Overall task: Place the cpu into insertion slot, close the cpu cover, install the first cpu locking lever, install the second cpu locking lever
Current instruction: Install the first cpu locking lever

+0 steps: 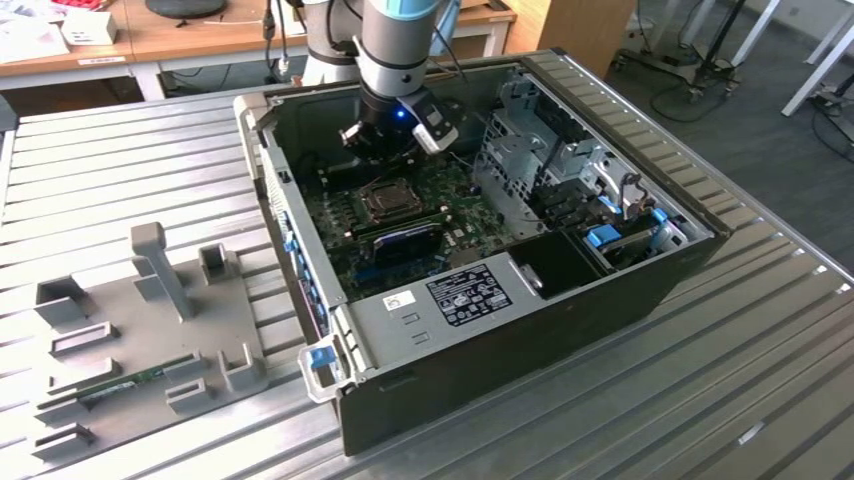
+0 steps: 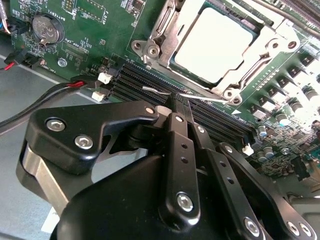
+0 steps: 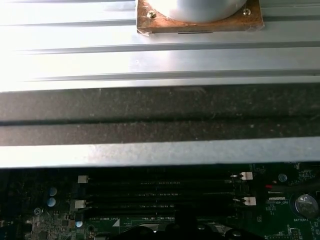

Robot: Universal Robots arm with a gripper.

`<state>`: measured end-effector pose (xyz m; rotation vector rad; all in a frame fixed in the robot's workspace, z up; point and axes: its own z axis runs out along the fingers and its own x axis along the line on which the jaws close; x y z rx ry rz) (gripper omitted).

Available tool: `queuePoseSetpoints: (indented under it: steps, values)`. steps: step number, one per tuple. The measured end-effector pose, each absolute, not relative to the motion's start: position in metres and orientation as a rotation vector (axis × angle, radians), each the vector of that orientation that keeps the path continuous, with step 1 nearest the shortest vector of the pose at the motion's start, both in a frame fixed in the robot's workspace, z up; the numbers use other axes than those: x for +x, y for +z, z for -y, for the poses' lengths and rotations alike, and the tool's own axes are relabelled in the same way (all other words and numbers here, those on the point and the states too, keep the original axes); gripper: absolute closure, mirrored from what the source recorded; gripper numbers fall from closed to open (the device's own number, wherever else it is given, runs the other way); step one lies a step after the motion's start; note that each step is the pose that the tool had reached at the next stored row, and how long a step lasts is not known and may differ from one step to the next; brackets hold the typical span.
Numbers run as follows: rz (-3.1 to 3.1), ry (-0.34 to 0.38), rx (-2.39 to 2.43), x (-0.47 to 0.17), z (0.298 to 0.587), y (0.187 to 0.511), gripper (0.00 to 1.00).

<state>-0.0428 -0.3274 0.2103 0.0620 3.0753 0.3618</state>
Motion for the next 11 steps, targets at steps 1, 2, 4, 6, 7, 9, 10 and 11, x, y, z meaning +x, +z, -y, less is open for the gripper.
queuePoseSetpoints:
  steps: [1,2,4,6,7,9,10,11]
  values:
    - [-3.075,0.362,0.062,-0.0428,0.3274,0.2102,0.9]
    - [-3.075,0.361,0.063,-0.0428,0.3274,0.21,0.9]
    - [-3.075,0.357,0.064,-0.0428,0.3273,0.2096,0.9]
    - [-3.076,0.351,0.067,-0.0429,0.3274,0.209,0.9]
    - [-3.076,0.349,0.068,-0.0428,0.3274,0.2086,0.9]
    - [-3.076,0.345,0.071,-0.0428,0.3274,0.2081,0.9]
    - [-3.076,0.343,0.072,-0.0429,0.3274,0.2079,0.9]
    - [-3.076,0.341,0.073,-0.0428,0.3274,0.2077,0.9]
